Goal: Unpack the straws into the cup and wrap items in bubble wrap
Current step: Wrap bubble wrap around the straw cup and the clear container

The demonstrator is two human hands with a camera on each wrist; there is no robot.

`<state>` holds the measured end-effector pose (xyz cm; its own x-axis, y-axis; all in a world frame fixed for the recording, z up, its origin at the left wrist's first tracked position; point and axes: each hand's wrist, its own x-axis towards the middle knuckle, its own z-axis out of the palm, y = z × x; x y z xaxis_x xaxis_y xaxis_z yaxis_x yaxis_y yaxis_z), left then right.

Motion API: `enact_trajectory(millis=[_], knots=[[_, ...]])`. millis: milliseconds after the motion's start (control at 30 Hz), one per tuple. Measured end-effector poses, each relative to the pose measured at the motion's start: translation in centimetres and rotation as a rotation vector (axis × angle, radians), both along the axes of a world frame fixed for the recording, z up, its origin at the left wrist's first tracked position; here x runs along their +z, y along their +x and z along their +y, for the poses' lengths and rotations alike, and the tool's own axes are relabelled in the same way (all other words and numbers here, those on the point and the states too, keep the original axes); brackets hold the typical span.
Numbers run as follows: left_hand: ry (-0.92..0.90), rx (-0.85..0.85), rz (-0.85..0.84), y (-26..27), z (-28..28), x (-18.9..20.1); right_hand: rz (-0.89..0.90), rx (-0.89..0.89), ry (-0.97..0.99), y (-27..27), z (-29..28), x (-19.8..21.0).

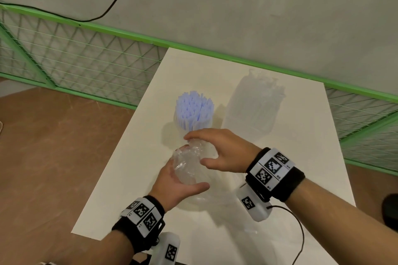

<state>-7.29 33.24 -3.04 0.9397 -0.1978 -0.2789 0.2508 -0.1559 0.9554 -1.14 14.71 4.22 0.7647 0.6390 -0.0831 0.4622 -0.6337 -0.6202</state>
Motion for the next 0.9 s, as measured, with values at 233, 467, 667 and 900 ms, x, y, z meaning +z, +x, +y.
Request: enact_trajectory(millis=[233, 467, 667, 900], knots=[[0.001, 0.035, 0.015, -0.1, 0.2, 0.0, -0.034, -0.164, 0.124, -0.6, -0.6, -1.4], [0.003, 0.016, 0.012, -0.1, 0.2, 0.2, -0.049, -0.293, 0.255, -2.4, -0.3, -3.1], [0.012, 0.022, 0.019, -0.1, 0.1, 0.3, -0.004, -0.388, 0.371, -3.3, 0.3, -3.2], [0.014, 0.028, 0.028, -0.2, -0.1, 0.3, -0.114, -0.342, 0.326, -3.2, 0.4, -3.1]])
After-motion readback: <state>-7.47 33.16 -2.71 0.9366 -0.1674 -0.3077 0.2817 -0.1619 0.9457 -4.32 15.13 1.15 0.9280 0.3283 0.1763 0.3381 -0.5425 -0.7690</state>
